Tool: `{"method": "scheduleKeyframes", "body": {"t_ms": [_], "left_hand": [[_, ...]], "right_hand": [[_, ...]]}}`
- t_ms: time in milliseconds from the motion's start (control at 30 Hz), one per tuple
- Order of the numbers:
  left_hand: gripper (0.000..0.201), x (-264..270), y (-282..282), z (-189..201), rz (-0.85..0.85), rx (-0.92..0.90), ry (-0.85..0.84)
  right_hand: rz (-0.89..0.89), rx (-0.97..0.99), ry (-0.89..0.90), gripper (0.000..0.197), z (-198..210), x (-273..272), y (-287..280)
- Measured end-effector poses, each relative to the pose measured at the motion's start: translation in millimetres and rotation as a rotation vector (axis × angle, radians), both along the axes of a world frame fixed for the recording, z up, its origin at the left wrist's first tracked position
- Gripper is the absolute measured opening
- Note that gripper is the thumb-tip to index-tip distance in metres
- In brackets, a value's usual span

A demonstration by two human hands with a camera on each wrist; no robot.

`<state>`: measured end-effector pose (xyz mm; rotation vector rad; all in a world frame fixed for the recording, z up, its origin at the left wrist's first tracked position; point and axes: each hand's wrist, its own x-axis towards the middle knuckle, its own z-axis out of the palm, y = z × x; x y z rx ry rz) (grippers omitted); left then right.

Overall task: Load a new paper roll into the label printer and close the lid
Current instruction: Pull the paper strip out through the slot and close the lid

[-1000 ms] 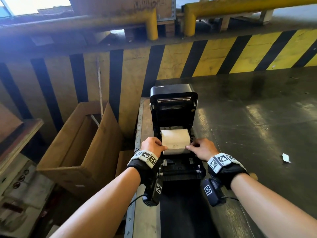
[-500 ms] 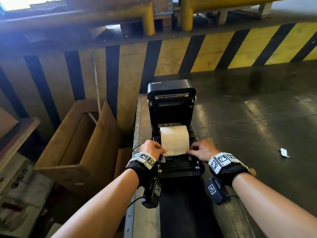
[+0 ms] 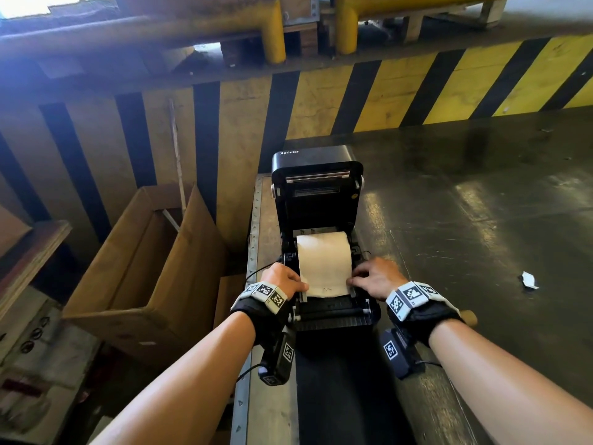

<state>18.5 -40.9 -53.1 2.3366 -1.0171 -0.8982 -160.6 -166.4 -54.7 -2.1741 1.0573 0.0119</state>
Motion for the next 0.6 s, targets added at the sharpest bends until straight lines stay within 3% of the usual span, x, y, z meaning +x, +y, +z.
{"method": "scheduleKeyframes", "body": {"t_ms": [167, 400, 500, 600], "left_hand": [[0.024, 4.0, 2.9, -5.3, 0.011, -0.049, 0.061], [0.019, 9.3, 0.5, 2.1, -0.068, 0.041, 0.095], [0.023, 10.6, -0.8, 0.7, -0.044, 0.051, 0.102], [0.012, 10.4, 0.0, -6.0, 0.05, 0.01, 0.121]], "right_hand": [[0.001, 0.076, 0.04, 0.03, 0.5, 1.6, -5.2], [-0.002, 0.051, 0.028, 0.03, -1.1, 2.9, -6.4], [0.019, 0.088, 0.051, 0.026, -1.9, 4.0, -7.6], [0.007, 0.098, 0.069, 0.027, -2.5, 5.5, -10.0]]}}
